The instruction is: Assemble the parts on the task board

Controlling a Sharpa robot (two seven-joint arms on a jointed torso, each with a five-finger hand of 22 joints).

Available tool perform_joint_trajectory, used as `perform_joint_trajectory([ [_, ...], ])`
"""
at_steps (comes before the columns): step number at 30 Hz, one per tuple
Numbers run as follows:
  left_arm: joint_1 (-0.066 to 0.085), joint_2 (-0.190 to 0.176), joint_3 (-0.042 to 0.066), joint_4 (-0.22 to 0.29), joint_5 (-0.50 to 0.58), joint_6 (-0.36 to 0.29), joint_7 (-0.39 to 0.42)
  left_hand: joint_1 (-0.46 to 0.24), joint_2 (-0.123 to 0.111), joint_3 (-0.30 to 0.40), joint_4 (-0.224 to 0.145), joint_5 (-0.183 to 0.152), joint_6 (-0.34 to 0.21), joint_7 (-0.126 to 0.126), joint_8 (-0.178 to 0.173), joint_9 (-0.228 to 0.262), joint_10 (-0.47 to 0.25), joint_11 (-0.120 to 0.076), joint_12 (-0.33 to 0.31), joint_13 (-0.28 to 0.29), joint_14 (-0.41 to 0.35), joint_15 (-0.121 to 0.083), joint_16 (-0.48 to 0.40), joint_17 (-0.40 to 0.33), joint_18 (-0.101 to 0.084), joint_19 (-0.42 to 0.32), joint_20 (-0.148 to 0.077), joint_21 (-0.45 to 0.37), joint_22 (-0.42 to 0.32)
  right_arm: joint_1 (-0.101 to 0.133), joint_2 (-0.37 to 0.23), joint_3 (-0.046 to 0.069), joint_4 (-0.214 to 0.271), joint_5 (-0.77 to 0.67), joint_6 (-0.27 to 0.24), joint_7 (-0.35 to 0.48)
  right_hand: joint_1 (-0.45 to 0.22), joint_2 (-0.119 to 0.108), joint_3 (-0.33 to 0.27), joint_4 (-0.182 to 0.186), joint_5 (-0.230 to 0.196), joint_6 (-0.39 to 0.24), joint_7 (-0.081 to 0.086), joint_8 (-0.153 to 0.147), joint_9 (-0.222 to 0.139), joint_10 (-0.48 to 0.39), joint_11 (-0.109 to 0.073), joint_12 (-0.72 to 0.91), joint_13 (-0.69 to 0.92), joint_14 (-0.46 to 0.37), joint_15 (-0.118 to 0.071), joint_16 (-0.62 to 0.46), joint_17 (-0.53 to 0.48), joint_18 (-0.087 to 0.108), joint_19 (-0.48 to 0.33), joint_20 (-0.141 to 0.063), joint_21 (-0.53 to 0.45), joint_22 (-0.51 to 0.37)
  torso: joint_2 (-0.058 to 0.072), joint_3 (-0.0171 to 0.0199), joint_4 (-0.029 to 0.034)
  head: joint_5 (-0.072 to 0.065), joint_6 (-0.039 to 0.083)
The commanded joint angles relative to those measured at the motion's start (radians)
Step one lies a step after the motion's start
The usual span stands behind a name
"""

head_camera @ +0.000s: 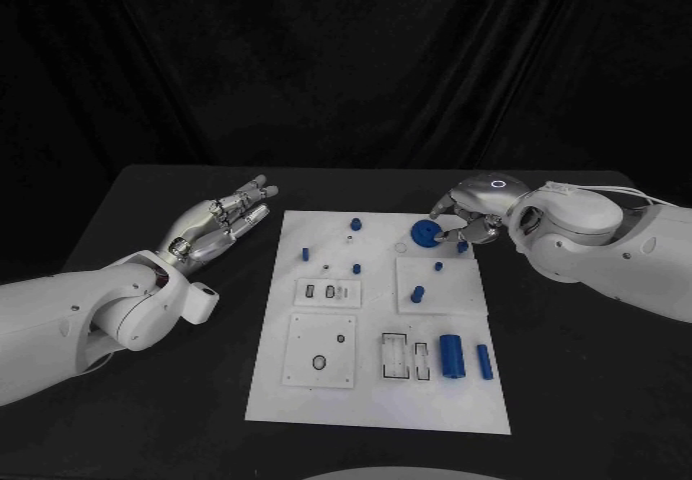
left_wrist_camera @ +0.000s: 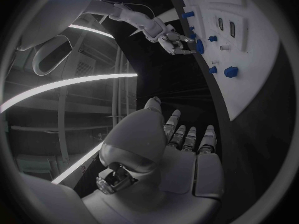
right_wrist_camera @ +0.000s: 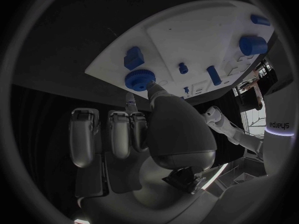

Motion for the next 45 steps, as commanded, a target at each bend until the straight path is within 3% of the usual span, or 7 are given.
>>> perform_joint_trajectory([
  [1,0.002,0.003,0.001,0.0,0.001,0.012,0.083,0.007,0.001,0.008,0.0,0.005,-0.001,0.005,0.006,0.001,0.002,0.007,0.002,0.0,0.001,-0.002,-0.004,-0.001,0.017,0.002,0.007,-0.004,0.001,-0.004,-0.001,0.001,0.008,-0.007,-0.038,-0.018,0.02,0.002,0.002,-0.012,0.007,0.016,0.0,0.014,0.012,0.104,0.003,0.002,0.263,0.105,0.01,0.003,0.263,-0.023,0.104,0.008,0.034,0.263,0.0,0.0006,0.001,-0.001,-0.004],
  [25,0.002,0.014,0.001,-0.005,0.001,0.026,0.071,0.01,0.005,0.012,0.0,0.011,0.003,0.017,0.007,0.001,0.001,0.02,0.002,0.0,0.001,-0.003,-0.004,-0.001,0.017,0.002,0.011,-0.004,0.001,-0.025,0.037,0.001,-0.036,-0.007,-0.021,-0.03,0.042,0.014,0.013,-0.048,0.081,-0.04,-0.012,-0.002,0.057,0.104,-0.008,0.002,0.263,0.105,0.001,0.003,0.263,-0.023,0.104,0.001,0.034,0.263,0.001,0.0006,0.001,0.0,-0.011],
  [31,0.002,0.014,0.001,-0.005,0.001,0.028,0.069,0.011,0.005,0.013,0.0,0.011,0.007,0.02,0.008,0.002,0.003,0.024,0.002,0.0,0.001,-0.003,-0.004,-0.001,0.017,0.002,0.012,-0.004,0.001,-0.025,0.032,0.001,-0.035,-0.007,-0.044,-0.019,0.041,0.023,0.015,-0.056,0.104,-0.018,-0.019,0.026,0.098,0.104,-0.013,0.002,0.263,0.105,-0.003,0.003,0.263,-0.023,0.104,-0.002,0.034,0.263,0.001,0.0,0.0008,0.003,-0.009],
  [36,0.002,0.014,0.001,-0.006,0.001,0.03,0.067,0.011,0.006,0.013,0.0,0.011,0.01,0.021,0.009,0.002,0.005,0.026,0.002,0.001,0.001,-0.002,-0.004,-0.001,0.017,0.002,0.012,-0.004,0.001,-0.025,0.027,0.001,-0.029,-0.006,-0.096,-0.003,0.042,0.043,-0.005,-0.101,0.113,-0.073,-0.038,0.14,0.341,0.104,-0.03,0.002,0.263,0.105,-0.017,0.003,0.263,-0.023,0.104,-0.018,0.034,0.263,0.0,-0.0002,0.0016,0.002,-0.006],
  [38,0.002,0.015,0.001,-0.007,0.001,0.031,0.067,0.012,0.006,0.013,0.0,0.011,0.012,0.023,0.009,0.002,0.007,0.028,0.003,0.001,0.001,-0.002,-0.004,-0.001,0.017,0.002,0.013,-0.004,0.001,-0.025,0.025,0.001,-0.026,-0.006,-0.119,-0.001,0.039,0.048,-0.012,-0.115,0.107,-0.157,-0.057,0.208,0.526,0.104,-0.042,0.002,0.263,0.105,-0.023,0.003,0.263,-0.023,0.104,-0.026,0.034,0.263,0.0,-0.0001,0.0018,0.002,-0.006],
  [42,0.002,0.015,0.001,-0.008,0.001,0.031,0.066,0.012,0.006,0.013,0.0,0.011,0.012,0.023,0.009,0.002,0.007,0.028,0.003,0.001,0.001,-0.002,-0.004,-0.001,0.017,0.002,0.013,-0.004,0.001,-0.025,0.024,0.001,-0.022,-0.007,-0.151,-0.007,0.041,0.053,-0.009,-0.119,0.105,-0.216,-0.068,0.252,0.665,0.104,-0.047,0.002,0.263,0.105,-0.03,0.003,0.263,-0.023,0.104,-0.03,0.034,0.263,-0.001,-0.0002,0.0,0.004,-0.005],
  [45,0.002,0.015,0.001,-0.008,0.001,0.031,0.066,0.012,0.006,0.013,0.0,0.011,0.012,0.023,0.009,0.002,0.007,0.028,0.003,0.001,0.001,-0.002,-0.004,-0.001,0.017,0.002,0.013,-0.004,0.001,-0.025,0.024,0.001,-0.023,-0.007,-0.158,-0.019,0.034,0.05,-0.01,-0.114,0.098,-0.237,-0.06,0.26,0.712,0.104,-0.046,0.002,0.263,0.105,-0.032,0.003,0.263,-0.023,0.104,-0.03,0.034,0.263,-0.001,-0.0001,-0.0001,0.005,-0.005],
])
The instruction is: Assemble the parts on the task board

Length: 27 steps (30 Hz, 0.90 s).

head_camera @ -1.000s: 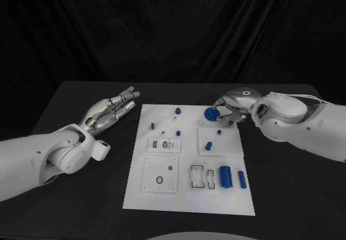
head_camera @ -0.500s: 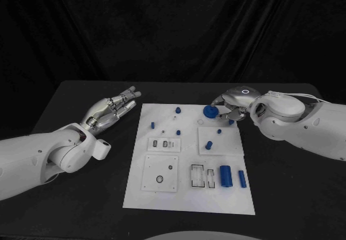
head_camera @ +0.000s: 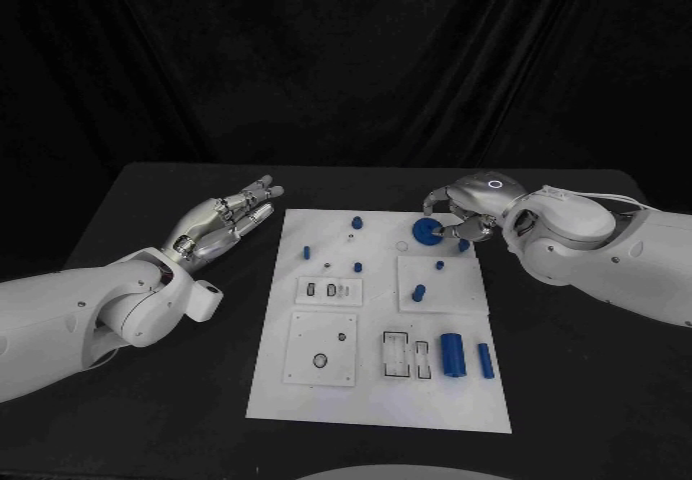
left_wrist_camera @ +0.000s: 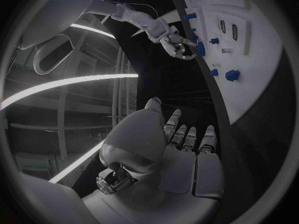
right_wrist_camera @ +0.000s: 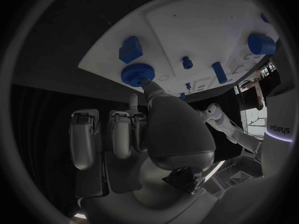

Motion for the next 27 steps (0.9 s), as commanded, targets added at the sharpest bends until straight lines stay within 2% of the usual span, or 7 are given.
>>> perform_joint_trajectory([
  [1,0.002,0.002,0.001,0.001,0.001,0.012,0.065,0.008,0.002,0.008,0.0,0.004,0.0,0.005,0.005,0.001,-0.002,0.005,0.003,0.002,0.001,-0.002,-0.004,-0.001,0.017,0.002,0.006,-0.004,0.001,-0.002,-0.001,0.001,0.0,-0.007,-0.059,-0.021,-0.006,0.002,-0.002,0.004,-0.008,-0.02,0.007,0.003,0.033,0.106,-0.007,0.002,0.263,0.104,-0.007,0.003,0.263,-0.008,0.104,-0.005,0.003,0.263,-0.001,0.0,-0.0008,0.002,0.0],
  [5,0.002,0.002,0.001,0.0,0.001,0.012,0.065,0.008,0.002,0.008,0.0,0.004,0.0,0.005,0.005,0.001,-0.002,0.005,0.003,0.002,0.001,-0.002,-0.004,-0.001,0.017,0.002,0.006,-0.004,0.001,-0.002,0.001,0.001,-0.005,-0.007,-0.045,-0.037,-0.025,-0.006,-0.008,0.02,-0.019,-0.043,0.027,-0.006,0.063,0.106,0.003,0.002,0.263,0.104,-0.001,0.003,0.263,-0.008,0.104,-0.001,0.003,0.263,-0.001,0.0004,-0.0014,0.003,0.0],
  [12,0.002,0.005,0.001,-0.003,0.001,0.015,0.064,0.008,0.002,0.008,0.0,0.004,0.0,0.006,0.005,0.001,-0.001,0.006,0.003,0.002,0.001,0.0,-0.004,-0.001,0.017,0.002,0.007,-0.003,0.001,-0.002,0.009,0.001,-0.01,-0.007,0.033,-0.065,-0.049,-0.028,-0.015,0.049,-0.059,-0.087,0.034,-0.044,0.084,0.106,0.011,0.002,0.263,0.104,0.007,0.003,0.263,-0.008,0.104,0.007,0.003,0.263,0.0,0.0011,0.0002,0.0,-0.003],
  [18,0.002,0.008,0.001,-0.004,0.001,0.016,0.064,0.008,0.002,0.008,0.0,0.004,0.0,0.006,0.005,0.001,-0.001,0.006,0.003,0.002,0.001,0.0,-0.004,-0.001,0.017,0.002,0.007,-0.003,0.001,-0.002,0.01,0.001,-0.014,-0.007,0.068,-0.065,-0.062,-0.036,-0.015,0.07,-0.077,-0.094,0.038,-0.067,0.077,0.106,0.015,0.002,0.263,0.104,0.01,0.003,0.263,-0.008,0.104,0.011,0.003,0.263,0.0,-0.0001,0.0003,0.0,-0.002],
  [20,0.002,0.008,0.001,-0.005,0.001,0.017,0.064,0.008,0.001,0.008,-0.001,0.003,0.0,0.007,0.005,0.001,-0.001,0.007,0.003,0.002,0.001,0.0,-0.004,-0.001,0.017,0.002,0.007,-0.003,0.001,-0.002,0.01,0.001,-0.015,-0.007,0.073,-0.064,-0.064,-0.04,-0.012,0.082,-0.081,-0.081,0.039,-0.09,0.053,0.106,0.017,0.002,0.263,0.104,0.012,0.003,0.263,-0.008,0.104,0.013,0.003,0.263,0.0,-0.0002,0.0004,0.0,-0.002],
  [24,0.002,0.008,0.001,-0.006,0.001,0.017,0.064,0.008,0.001,0.008,-0.001,0.003,0.0,0.007,0.005,0.001,-0.001,0.007,0.003,0.002,0.001,0.0,-0.004,-0.001,0.017,0.002,0.007,-0.003,0.001,-0.002,0.009,0.001,-0.016,-0.007,0.081,-0.061,-0.059,-0.049,-0.002,0.104,-0.086,-0.037,0.039,-0.163,-0.045,0.106,0.017,0.002,0.263,0.104,0.012,0.003,0.263,-0.008,0.104,0.014,0.003,0.263,0.0,0.0001,-0.0006,0.0,-0.002],
  [27,0.002,0.009,0.001,-0.007,0.001,0.017,0.064,0.008,0.001,0.008,-0.001,0.003,0.0,0.007,0.005,0.001,-0.001,0.007,0.003,0.002,0.001,0.0,-0.004,-0.001,0.017,0.002,0.007,-0.003,0.001,-0.002,0.009,0.001,-0.017,-0.007,0.083,-0.056,-0.06,-0.052,-0.001,0.115,-0.093,-0.002,0.026,-0.191,-0.099,0.106,0.009,0.002,0.263,0.104,0.007,0.003,0.263,-0.008,0.104,0.01,0.003,0.263,0.0,0.0001,0.0,-0.001,-0.002],
])
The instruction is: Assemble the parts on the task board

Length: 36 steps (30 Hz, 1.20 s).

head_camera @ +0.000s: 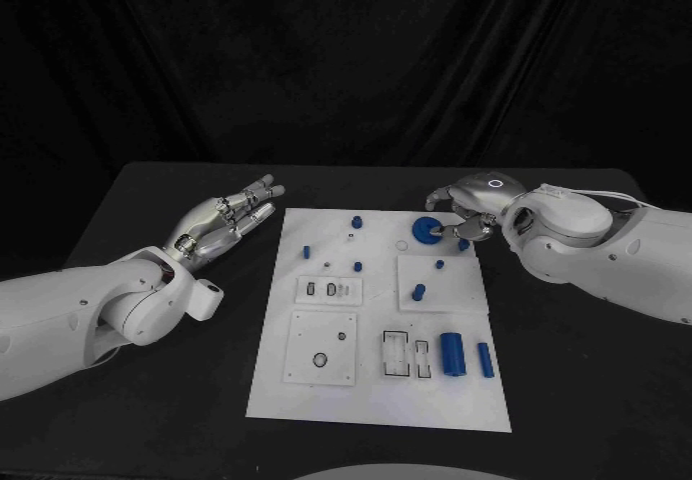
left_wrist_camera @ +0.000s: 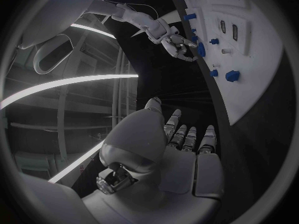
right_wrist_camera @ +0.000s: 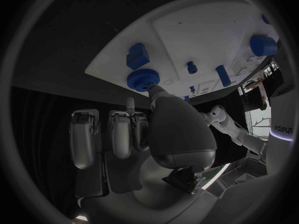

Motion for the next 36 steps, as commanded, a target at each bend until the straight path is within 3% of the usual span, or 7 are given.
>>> perform_joint_trajectory([
  [1,0.002,0.003,0.001,0.0,0.001,0.011,0.064,0.008,0.001,0.008,-0.001,0.003,0.001,0.007,0.005,0.002,-0.001,0.007,0.003,0.001,0.001,0.0,-0.004,-0.001,0.017,0.002,0.007,-0.003,0.001,-0.002,0.0,0.0,-0.001,-0.007,0.031,-0.014,0.001,-0.012,0.001,0.016,-0.013,0.046,-0.015,-0.03,-0.065,0.103,-0.008,0.003,0.263,0.104,-0.005,0.003,0.263,-0.008,0.104,-0.001,0.003,0.263,0.0,-0.0005,0.0,-0.001,0.0],
  [6,0.002,0.005,0.001,-0.001,0.001,0.012,0.064,0.008,0.001,0.008,-0.001,0.003,0.001,0.007,0.005,0.002,-0.001,0.007,0.003,0.001,0.001,0.0,-0.004,-0.001,0.017,0.002,0.007,-0.003,0.001,-0.002,0.001,0.0,-0.003,-0.007,0.034,-0.007,0.004,-0.017,0.002,0.029,-0.016,0.103,-0.03,-0.068,-0.162,0.103,-0.018,0.003,0.263,0.104,-0.014,0.003,0.263,-0.008,0.104,-0.01,0.003,0.263,0.0,0.0002,-0.001,-0.001,-0.001],
  [11,0.002,0.006,0.001,-0.003,0.001,0.013,0.064,0.009,0.001,0.008,-0.001,0.003,0.0,0.008,0.005,0.001,-0.001,0.008,0.003,0.001,0.001,0.001,-0.004,-0.001,0.017,0.002,0.008,-0.003,0.001,-0.002,0.002,0.0,-0.005,-0.007,0.034,0.002,0.015,-0.016,0.007,0.026,-0.009,0.132,-0.032,-0.08,-0.208,0.103,-0.021,0.003,0.263,0.104,-0.017,0.003,0.263,-0.008,0.104,-0.014,0.003,0.263,0.0,0.0001,0.0,0.0,-0.003],
  [26,0.002,0.011,0.001,-0.01,0.001,0.017,0.062,0.009,0.001,0.008,-0.001,0.003,0.0,0.008,0.005,0.001,-0.001,0.008,0.003,0.001,0.001,0.001,-0.004,-0.001,0.017,0.002,0.008,-0.003,0.001,-0.009,0.007,0.0,-0.008,-0.007,0.04,0.017,0.046,-0.024,0.012,0.007,0.006,0.177,-0.014,-0.08,-0.256,0.103,-0.014,0.003,0.263,0.104,-0.013,0.003,0.263,-0.008,0.104,-0.011,0.003,0.263,0.0,-0.0001,-0.0003,0.002,-0.007],
  [36,0.002,0.014,0.001,-0.014,0.001,0.021,0.06,0.009,0.0,0.008,-0.001,0.003,-0.002,0.009,0.005,0.001,-0.001,0.009,0.003,0.001,0.001,0.003,-0.004,-0.001,0.017,0.002,0.008,-0.003,0.001,-0.014,0.007,0.0,-0.01,-0.007,0.056,0.019,0.049,-0.034,0.006,0.01,-0.038,0.201,-0.003,-0.077,-0.277,0.103,-0.003,0.003,0.263,0.104,-0.003,0.003,0.263,-0.008,0.104,-0.003,0.003,0.263,0.0,0.0001,0.0001,0.003,-0.01],
])
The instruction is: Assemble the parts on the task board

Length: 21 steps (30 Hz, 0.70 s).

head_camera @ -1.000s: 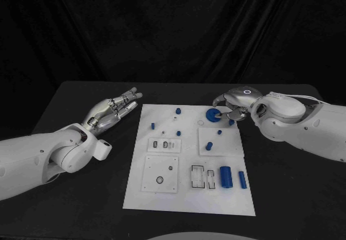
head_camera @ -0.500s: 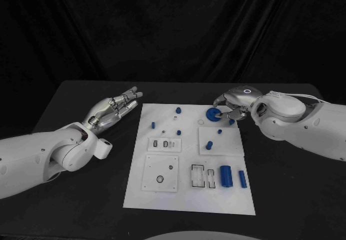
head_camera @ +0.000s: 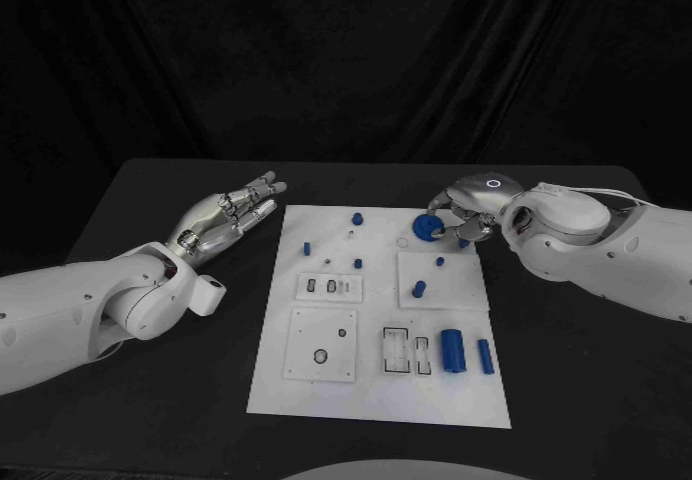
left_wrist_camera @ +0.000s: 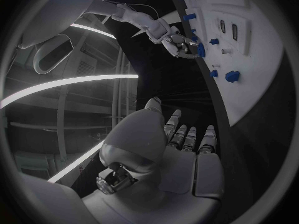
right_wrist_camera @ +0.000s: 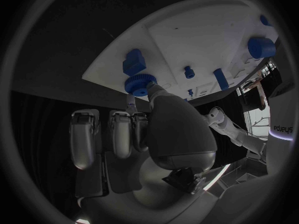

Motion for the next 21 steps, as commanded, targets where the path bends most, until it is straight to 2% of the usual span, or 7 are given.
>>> perform_joint_trajectory([
  [1,0.002,0.002,0.001,0.0,0.001,0.013,0.06,0.009,0.0,0.006,0.002,0.003,0.001,0.006,0.005,0.001,-0.001,0.009,0.003,0.001,0.001,0.003,-0.004,-0.001,0.018,-0.002,0.005,-0.003,0.001,-0.007,0.0,-0.002,-0.002,-0.007,0.032,0.002,0.003,0.001,-0.003,0.005,-0.012,0.018,0.001,0.002,-0.004,0.106,0.008,0.003,0.263,0.107,0.008,0.003,0.263,-0.008,0.104,0.005,0.003,0.263,0.0,0.0001,0.0001,0.001,-0.001],
  [7,0.002,0.003,0.001,-0.001,0.001,0.014,0.06,0.009,0.001,0.006,0.001,0.005,0.0,0.006,0.005,0.001,-0.001,0.01,0.003,0.001,0.001,0.004,-0.004,-0.001,0.018,-0.002,0.006,-0.003,0.001,-0.008,0.004,-0.002,-0.004,-0.007,0.043,-0.001,0.011,0.002,0.0,0.003,-0.015,0.037,0.004,0.009,-0.006,0.106,0.01,0.003,0.263,0.107,0.009,0.003,0.263,-0.008,0.104,0.007,0.003,0.263,0.0,-0.0002,-0.0007,0.002,-0.004],
  [12,0.002,0.004,0.001,-0.002,0.001,0.015,0.059,0.01,0.002,0.007,0.001,0.006,0.001,0.007,0.005,0.001,-0.001,0.011,0.003,0.001,0.001,0.005,-0.004,-0.001,0.018,-0.002,0.006,-0.003,0.001,-0.012,0.007,-0.002,-0.005,-0.007,0.036,0.0,0.024,0.011,0.007,-0.003,0.013,0.065,0.004,0.017,-0.01,0.106,0.011,0.003,0.263,0.107,0.011,0.003,0.263,-0.008,0.104,0.009,0.003,0.263,0.0,0.0001,0.0001,0.003,-0.005],
  [13,0.002,0.004,0.001,-0.002,0.001,0.015,0.059,0.01,0.002,0.007,0.001,0.006,0.001,0.007,0.005,0.001,-0.001,0.011,0.003,0.001,0.001,0.005,-0.004,-0.001,0.018,-0.002,0.006,-0.003,0.001,-0.013,0.007,-0.002,-0.005,-0.007,0.031,0.001,0.044,0.024,0.017,-0.018,0.063,0.132,0.001,0.049,0.0,0.106,0.011,0.003,0.263,0.107,0.01,0.003,0.263,-0.008,0.104,0.008,0.003,0.263,0.0,0.0001,0.0001,0.003,-0.005],
  [17,0.002,0.004,0.001,-0.003,0.001,0.015,0.058,0.011,0.003,0.008,0.001,0.008,0.0,0.007,0.005,0.001,-0.001,0.011,0.003,0.001,0.001,0.006,-0.004,-0.001,0.018,-0.001,0.007,-0.003,0.001,-0.015,0.009,-0.002,-0.007,-0.007,0.008,0.006,0.053,0.03,0.019,-0.034,0.083,0.188,0.001,0.073,0.013,0.106,0.01,0.003,0.263,0.107,0.009,0.003,0.263,-0.008,0.104,0.008,0.003,0.263,0.0,0.0,0.0002,0.004,-0.005],
  [21,0.002,0.004,0.001,-0.004,0.001,0.015,0.058,0.011,0.003,0.008,0.001,0.008,0.0,0.007,0.005,0.001,-0.001,0.011,0.003,0.001,0.001,0.006,-0.004,-0.001,0.018,-0.001,0.007,-0.003,0.001,-0.017,0.009,-0.002,-0.007,-0.007,-0.017,0.014,0.056,0.038,0.021,-0.046,0.129,0.22,-0.003,0.086,0.025,0.106,0.009,0.003,0.263,0.107,0.006,0.003,0.263,-0.008,0.104,0.006,0.003,0.263,0.0,0.0,-0.0002,0.007,-0.006],
])
